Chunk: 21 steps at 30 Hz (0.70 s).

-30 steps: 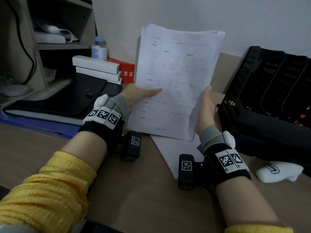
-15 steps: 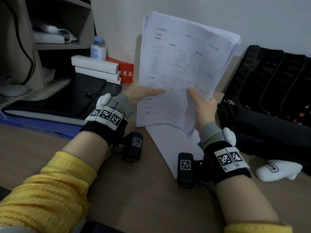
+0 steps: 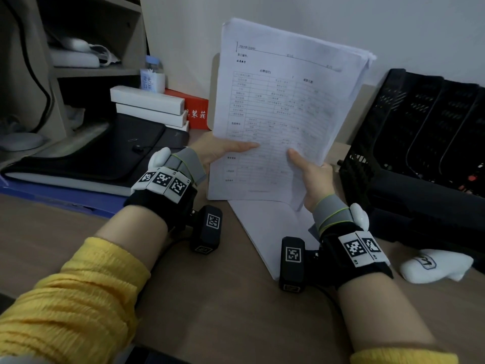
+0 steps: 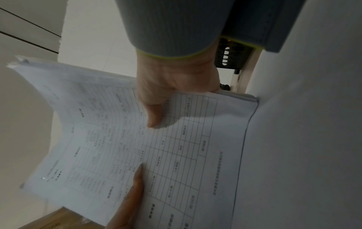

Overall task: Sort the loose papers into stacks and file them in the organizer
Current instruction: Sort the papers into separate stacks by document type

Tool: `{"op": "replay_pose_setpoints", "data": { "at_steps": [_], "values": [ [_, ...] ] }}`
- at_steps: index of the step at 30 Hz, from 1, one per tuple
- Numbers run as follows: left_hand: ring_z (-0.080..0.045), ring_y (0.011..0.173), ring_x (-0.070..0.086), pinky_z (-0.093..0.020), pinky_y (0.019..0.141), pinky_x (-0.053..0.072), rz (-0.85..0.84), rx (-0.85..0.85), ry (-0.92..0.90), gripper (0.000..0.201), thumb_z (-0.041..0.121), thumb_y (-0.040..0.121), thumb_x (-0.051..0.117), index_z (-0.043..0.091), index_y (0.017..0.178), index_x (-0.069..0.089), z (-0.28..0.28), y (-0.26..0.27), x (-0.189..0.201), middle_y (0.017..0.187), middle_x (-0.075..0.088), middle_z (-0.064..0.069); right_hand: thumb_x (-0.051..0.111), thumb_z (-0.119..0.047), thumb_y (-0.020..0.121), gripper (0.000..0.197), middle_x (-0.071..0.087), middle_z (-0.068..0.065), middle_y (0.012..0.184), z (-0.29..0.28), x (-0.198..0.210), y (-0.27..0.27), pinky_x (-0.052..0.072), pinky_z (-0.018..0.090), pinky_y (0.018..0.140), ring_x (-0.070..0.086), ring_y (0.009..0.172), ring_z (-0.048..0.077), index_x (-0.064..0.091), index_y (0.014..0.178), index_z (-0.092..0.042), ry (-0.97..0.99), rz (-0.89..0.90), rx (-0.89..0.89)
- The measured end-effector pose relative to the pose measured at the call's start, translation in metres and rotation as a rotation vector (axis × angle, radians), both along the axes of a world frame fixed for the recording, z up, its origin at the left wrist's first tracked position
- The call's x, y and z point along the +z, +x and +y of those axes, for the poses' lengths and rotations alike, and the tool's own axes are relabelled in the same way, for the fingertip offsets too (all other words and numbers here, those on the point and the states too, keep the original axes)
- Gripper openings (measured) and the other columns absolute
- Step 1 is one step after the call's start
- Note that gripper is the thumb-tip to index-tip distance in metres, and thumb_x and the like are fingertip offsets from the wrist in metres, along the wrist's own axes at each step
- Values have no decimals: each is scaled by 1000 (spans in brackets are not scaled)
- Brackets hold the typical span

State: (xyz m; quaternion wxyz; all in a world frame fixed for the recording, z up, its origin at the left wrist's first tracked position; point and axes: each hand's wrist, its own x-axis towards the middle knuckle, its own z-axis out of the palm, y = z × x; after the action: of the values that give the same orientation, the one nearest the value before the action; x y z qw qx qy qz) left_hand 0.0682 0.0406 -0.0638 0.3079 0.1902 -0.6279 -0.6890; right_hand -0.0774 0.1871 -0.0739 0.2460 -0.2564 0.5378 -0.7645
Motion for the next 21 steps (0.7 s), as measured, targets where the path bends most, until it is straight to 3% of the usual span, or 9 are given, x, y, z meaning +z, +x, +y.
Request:
{"op": "replay_pose_setpoints", "data": {
  "at_steps": [6, 10, 12, 15, 17, 19, 21],
  "values": [
    [-20, 100, 71, -36, 83, 59, 18, 18, -51, 45, 8, 76, 78, 6, 119, 66, 8, 4, 11, 111, 73, -7, 73, -2, 80, 13, 70, 2, 82, 3, 7, 4, 59, 36, 78, 68, 76, 18, 67, 82, -13, -87, 125, -118],
    [-20, 101, 70, -35, 83, 59, -33, -44, -109, 35, 10, 82, 72, 11, 117, 66, 11, 11, 21, 112, 72, -6, 71, 1, 81, 14, 70, 2, 84, 1, 11, 4, 59, 29, 73, 69, 71, 12, 66, 87, -11, -97, 52, -121],
    [-22, 101, 70, -36, 84, 58, -65, -58, -121, 33, 13, 85, 70, 12, 118, 65, 8, 13, 23, 113, 72, -6, 70, 3, 81, 18, 71, 3, 90, 0, 13, 3, 59, 30, 74, 70, 78, 14, 66, 95, -8, -96, -2, -66],
    [-24, 103, 69, -40, 86, 57, -117, -16, -150, 40, 25, 82, 74, 11, 119, 65, 5, 18, 24, 114, 71, -7, 73, -2, 80, 27, 71, 6, 98, 0, 14, 1, 58, 39, 78, 70, 87, 21, 65, 106, -5, 14, -36, -15],
    [-25, 101, 69, -37, 84, 59, -131, 41, -141, 41, 22, 83, 72, 7, 120, 64, 2, 18, 24, 115, 70, -9, 75, -6, 80, 33, 71, 9, 101, -1, 13, -3, 58, 42, 78, 70, 89, 24, 65, 111, -3, 108, -28, 16],
    [-27, 99, 70, -40, 85, 58, -152, 84, -111, 41, 18, 83, 72, 3, 120, 63, 0, 18, 23, 116, 69, -12, 74, -10, 82, 35, 71, 10, 105, -3, 12, -12, 59, 40, 75, 69, 91, 25, 63, 115, -2, 204, -5, 61],
    [-32, 102, 68, -46, 91, 55, -189, 117, -92, 47, 18, 81, 75, 1, 122, 61, 0, 18, 22, 118, 68, -14, 70, -18, 86, 30, 70, 6, 101, -6, 12, -19, 56, 31, 68, 67, 86, 21, 62, 113, -7, 327, 43, 83]
  ]
}}
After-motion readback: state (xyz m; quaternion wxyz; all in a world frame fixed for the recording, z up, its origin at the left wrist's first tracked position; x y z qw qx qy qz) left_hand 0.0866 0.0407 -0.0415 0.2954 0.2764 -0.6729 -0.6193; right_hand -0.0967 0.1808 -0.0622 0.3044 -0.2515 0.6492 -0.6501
